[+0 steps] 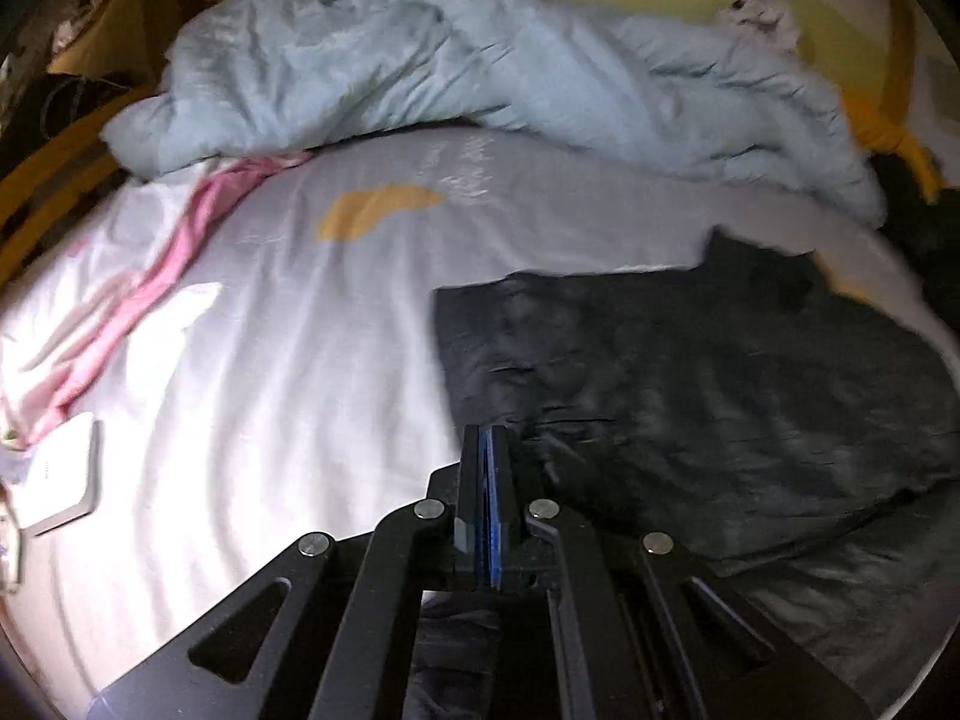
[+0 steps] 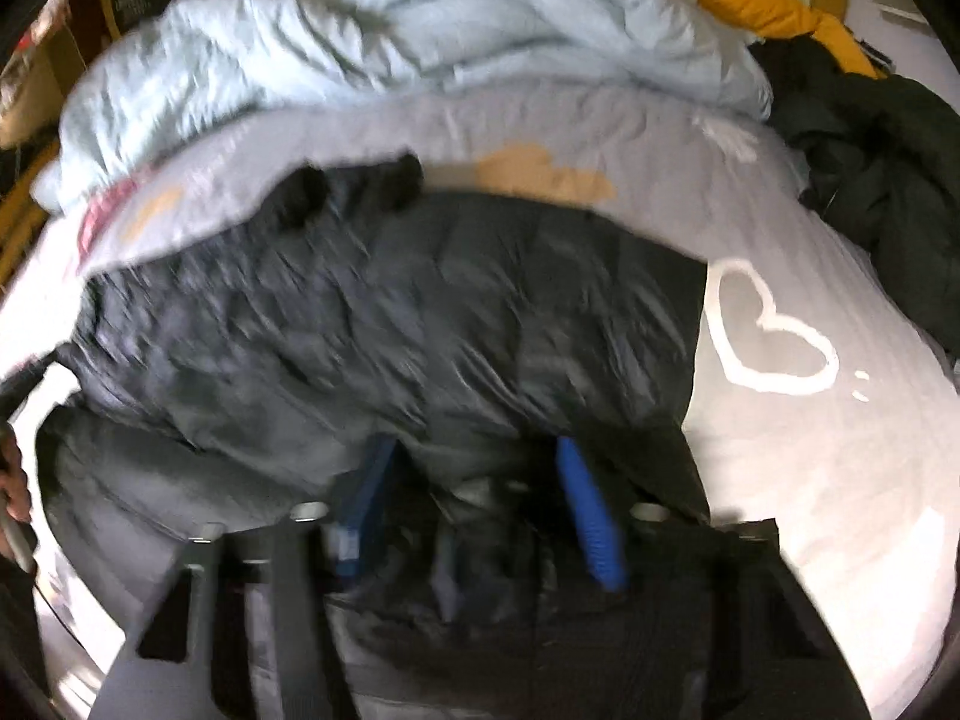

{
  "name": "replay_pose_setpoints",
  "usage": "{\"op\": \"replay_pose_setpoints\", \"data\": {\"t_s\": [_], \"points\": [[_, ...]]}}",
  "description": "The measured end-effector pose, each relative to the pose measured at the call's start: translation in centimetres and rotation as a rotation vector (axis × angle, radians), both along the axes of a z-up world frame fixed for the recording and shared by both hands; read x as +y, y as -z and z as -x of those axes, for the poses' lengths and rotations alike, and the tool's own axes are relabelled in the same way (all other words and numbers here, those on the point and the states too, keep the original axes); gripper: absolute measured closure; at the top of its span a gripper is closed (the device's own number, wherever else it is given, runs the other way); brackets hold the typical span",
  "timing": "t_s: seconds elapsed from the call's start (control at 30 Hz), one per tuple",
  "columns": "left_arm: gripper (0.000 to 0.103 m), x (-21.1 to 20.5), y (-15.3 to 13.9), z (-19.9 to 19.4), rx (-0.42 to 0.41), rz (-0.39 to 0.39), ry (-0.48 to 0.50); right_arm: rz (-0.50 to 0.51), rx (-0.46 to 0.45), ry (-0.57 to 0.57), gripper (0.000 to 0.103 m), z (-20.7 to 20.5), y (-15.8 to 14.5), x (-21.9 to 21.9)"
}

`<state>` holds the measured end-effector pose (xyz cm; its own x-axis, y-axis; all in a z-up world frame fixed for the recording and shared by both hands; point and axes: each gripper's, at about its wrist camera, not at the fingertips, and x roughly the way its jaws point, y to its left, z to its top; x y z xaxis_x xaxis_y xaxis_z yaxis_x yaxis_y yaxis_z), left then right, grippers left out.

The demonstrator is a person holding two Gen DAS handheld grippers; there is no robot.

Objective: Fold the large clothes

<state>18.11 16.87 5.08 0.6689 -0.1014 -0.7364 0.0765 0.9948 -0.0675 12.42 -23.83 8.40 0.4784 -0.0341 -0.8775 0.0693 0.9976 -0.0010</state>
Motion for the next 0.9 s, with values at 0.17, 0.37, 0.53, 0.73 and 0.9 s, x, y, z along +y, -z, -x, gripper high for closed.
{"op": "replay_pose_setpoints", "data": {"t_s": [0.17,0.37,0.53,0.73,0.9], "points": [[0.028,-0.3,-2.7,1.9,-0.128,0.112,0.081,-0.005,0.034,-0.001,0.052,-1.2,2.5,-0.6],[0.027,-1.6,-3.3,2.6,-0.178,0.091,0.149,0.019,0.08,0.041,0.053,-4.1,4.9,-1.0],[0.028,-4.4,1.1,-0.6,0.019,-0.097,0.167,0.0,0.082,0.046,0.053,-4.8,5.1,-0.9],[0.028,-4.2,4.2,-3.1,0.11,-0.134,0.069,-0.037,0.007,0.016,0.053,-2.6,2.3,-1.1],[0.028,-3.5,5.0,-3.7,0.111,-0.179,-0.016,-0.034,-0.053,0.083,0.048,-3.1,0.1,-3.4]]}}
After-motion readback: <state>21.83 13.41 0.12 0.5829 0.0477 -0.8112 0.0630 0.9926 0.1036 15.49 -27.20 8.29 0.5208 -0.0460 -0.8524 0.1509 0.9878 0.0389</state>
